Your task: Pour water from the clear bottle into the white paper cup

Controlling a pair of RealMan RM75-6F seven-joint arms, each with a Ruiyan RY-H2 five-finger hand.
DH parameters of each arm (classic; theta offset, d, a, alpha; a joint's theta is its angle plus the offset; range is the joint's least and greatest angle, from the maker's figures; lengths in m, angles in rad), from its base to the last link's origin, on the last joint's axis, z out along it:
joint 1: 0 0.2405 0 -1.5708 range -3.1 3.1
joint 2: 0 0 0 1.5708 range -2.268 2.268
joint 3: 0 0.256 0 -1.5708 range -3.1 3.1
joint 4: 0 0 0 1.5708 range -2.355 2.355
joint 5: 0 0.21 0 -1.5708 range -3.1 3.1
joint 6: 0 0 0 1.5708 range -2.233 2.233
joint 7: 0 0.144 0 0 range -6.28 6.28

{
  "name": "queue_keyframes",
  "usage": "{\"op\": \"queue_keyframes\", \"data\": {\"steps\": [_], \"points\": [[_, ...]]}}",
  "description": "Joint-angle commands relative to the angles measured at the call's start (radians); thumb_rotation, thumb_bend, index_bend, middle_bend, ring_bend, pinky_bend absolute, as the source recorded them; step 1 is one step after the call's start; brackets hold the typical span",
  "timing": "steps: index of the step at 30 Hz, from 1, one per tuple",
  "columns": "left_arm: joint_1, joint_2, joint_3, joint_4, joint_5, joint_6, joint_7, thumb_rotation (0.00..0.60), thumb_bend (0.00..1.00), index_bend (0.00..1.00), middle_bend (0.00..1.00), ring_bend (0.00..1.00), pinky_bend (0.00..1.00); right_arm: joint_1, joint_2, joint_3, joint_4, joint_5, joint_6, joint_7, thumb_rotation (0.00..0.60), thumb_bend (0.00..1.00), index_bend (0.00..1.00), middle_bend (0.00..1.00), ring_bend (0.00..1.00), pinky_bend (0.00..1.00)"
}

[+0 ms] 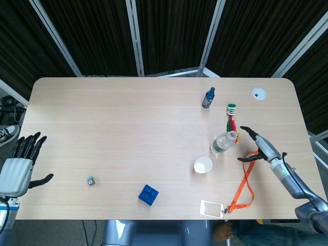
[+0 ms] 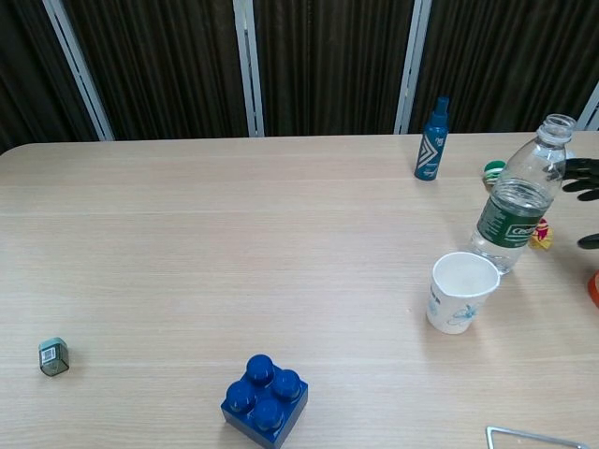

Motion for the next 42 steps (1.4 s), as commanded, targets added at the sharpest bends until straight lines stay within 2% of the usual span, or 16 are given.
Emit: {"op": "queue_keyframes", "data": {"steps": [1,10,22,37,40,42], "points": [[-0.005,0.005,0.001,-0.001,-0.007,-0.015,-0.006,0.6,0.0,0.0,0.0,0.0,0.0,0.028,-0.036,-0.01,0.022,-0.005,0.004,0.024,0.6,0.0,0.0,0.0,0.0,0.0],[-0.01,0.007,-0.003,0.001,-0.024,-0.027,-0.007,0.6,0.0,0.0,0.0,0.0,0.0,0.063,-0.102,-0.008,0.053,0.025,-0.007,0.057,0.6,0.0,0.0,0.0,0.0,0.0],[-0.011,0.006,0.0,-0.004,-0.028,-0.034,0.0,0.6,0.0,0.0,0.0,0.0,0.0,0.082,-0.194,0.027,0.118,0.097,-0.015,0.073,0.6,0.0,0.0,0.0,0.0,0.0],[-0.014,0.005,-0.004,-0.006,-0.042,-0.038,0.007,0.6,0.0,0.0,0.0,0.0,0.0,0.105,-0.231,0.018,0.157,0.111,-0.041,0.1,0.6,0.0,0.0,0.01,0.0,0.0],[-0.012,0.0,-0.007,-0.001,-0.04,-0.028,0.016,0.6,0.0,0.0,0.0,0.0,0.0,0.104,-0.239,0.018,0.167,0.116,-0.042,0.101,0.6,0.0,0.04,0.1,0.04,0.05],[-0.013,0.004,-0.003,-0.009,-0.042,-0.038,-0.002,0.6,0.0,0.0,0.0,0.0,0.0,0.1,-0.25,0.03,0.179,0.131,-0.036,0.104,0.6,0.0,0.19,0.27,0.18,0.19]]}}
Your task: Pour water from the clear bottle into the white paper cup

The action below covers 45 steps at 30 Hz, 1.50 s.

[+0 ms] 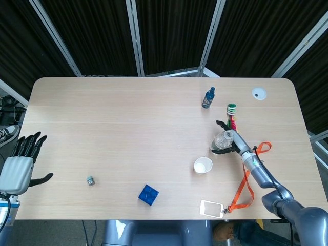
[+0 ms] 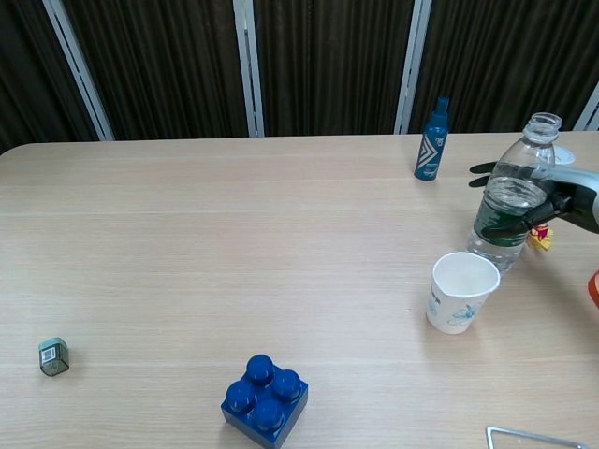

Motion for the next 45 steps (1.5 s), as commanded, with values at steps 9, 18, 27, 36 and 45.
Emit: {"op": "queue_keyframes", "data": {"steps": [9,18,27,36,45], "points": [[-0.007,0.022,0.012,-0.016,0.002,-0.033,-0.048,0.6,0.0,0.0,0.0,0.0,0.0,-0.022,-0.041,0.04,0.041,0.042,0.056,-0.062,0.6,0.27,0.51,0.57,0.47,0.42],[-0.005,0.04,0.021,-0.023,0.029,-0.029,-0.092,0.6,0.0,0.0,0.0,0.0,0.0,-0.057,0.029,0.063,-0.04,0.047,0.171,-0.168,0.6,0.36,0.51,0.57,0.47,0.42],[0.004,0.067,0.03,-0.053,0.073,-0.003,-0.131,0.6,0.0,0.0,0.0,0.0,0.0,-0.134,0.151,0.055,-0.154,0.031,0.321,-0.429,0.6,0.41,0.5,0.57,0.47,0.42],[0.005,0.078,0.037,-0.064,0.08,-0.008,-0.126,0.6,0.0,0.0,0.0,0.0,0.0,-0.179,0.181,-0.004,-0.158,-0.05,0.431,-0.629,0.6,0.42,0.5,0.57,0.47,0.42],[0.001,0.08,0.039,-0.061,0.075,-0.022,-0.13,0.6,0.0,0.0,0.0,0.0,0.0,-0.184,0.168,-0.052,-0.109,-0.116,0.458,-0.856,0.6,0.56,0.5,0.57,0.47,0.43]]}}
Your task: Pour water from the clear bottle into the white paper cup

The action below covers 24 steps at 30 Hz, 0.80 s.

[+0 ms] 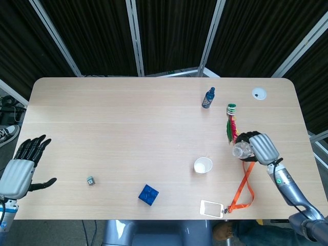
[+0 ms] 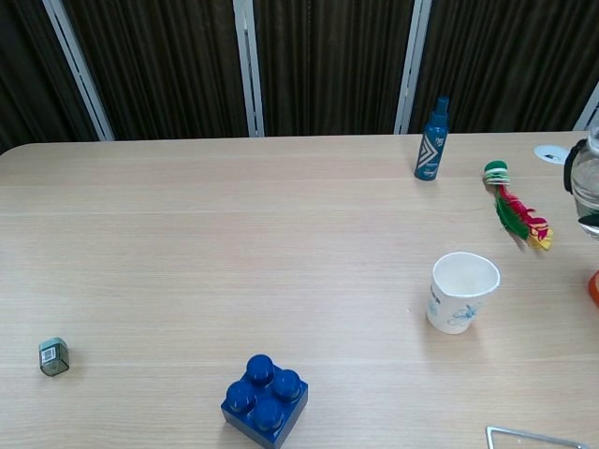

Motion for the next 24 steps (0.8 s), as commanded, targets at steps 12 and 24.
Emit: {"op": "queue_keyframes", "data": {"steps": [12,24], "points": [[-0.012,-0.016,0.004,0.011,-0.013,-0.031,0.024,0.6,0.0,0.0,0.0,0.0,0.0,0.041,-0.014,-0.033,-0.012,-0.026,-0.115,-0.317,0.6,0.57,0.5,0.57,0.47,0.43],[-0.022,-0.037,-0.001,0.025,-0.039,-0.052,0.048,0.6,0.0,0.0,0.0,0.0,0.0,0.054,-0.018,-0.012,-0.059,0.017,-0.177,-0.471,0.6,0.65,0.49,0.57,0.47,0.45]]}}
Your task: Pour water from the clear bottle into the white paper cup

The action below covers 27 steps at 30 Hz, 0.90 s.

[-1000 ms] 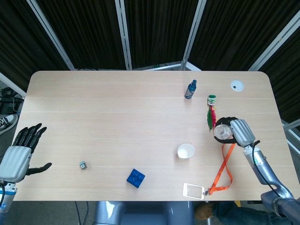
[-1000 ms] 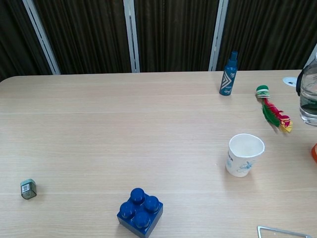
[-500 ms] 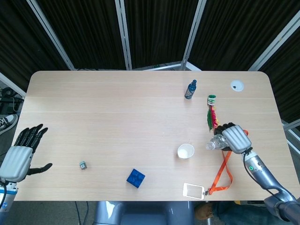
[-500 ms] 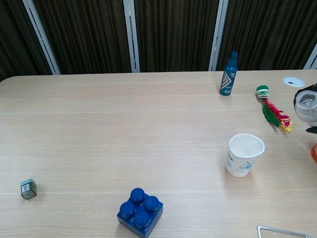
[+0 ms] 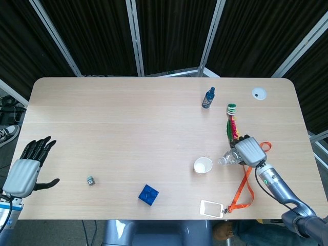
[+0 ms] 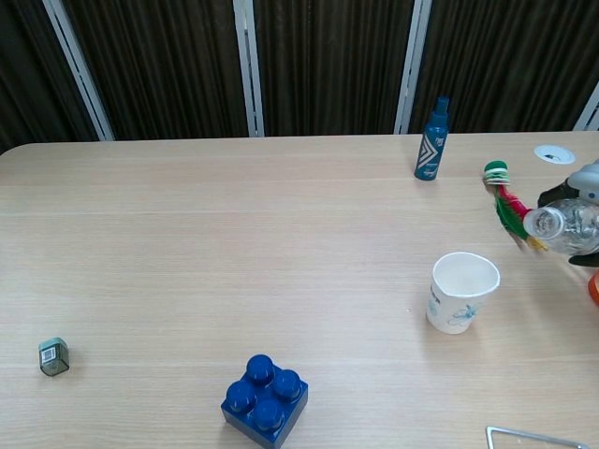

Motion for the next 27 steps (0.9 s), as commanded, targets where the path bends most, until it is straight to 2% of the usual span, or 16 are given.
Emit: {"op": "queue_keyframes", "data": {"steps": [1,13,27], "points": [[-0.003,-0.004,-0.002,0.001,-0.008,-0.005,0.01,0.6,0.0,0.0,0.0,0.0,0.0,0.005,0.0,0.011,-0.019,0.016,-0.014,-0.043,0.6,0.66,0.49,0.57,0.47,0.45],[-0.004,-0.01,-0.006,-0.001,-0.025,-0.004,0.031,0.6,0.0,0.0,0.0,0.0,0.0,0.018,0.01,0.05,-0.113,0.073,-0.055,-0.214,0.6,0.67,0.5,0.57,0.47,0.46],[-0.004,-0.016,-0.009,0.001,-0.037,-0.001,0.045,0.6,0.0,0.0,0.0,0.0,0.0,0.011,-0.003,0.069,-0.135,0.09,-0.018,-0.374,0.6,0.69,0.5,0.57,0.48,0.5]]}}
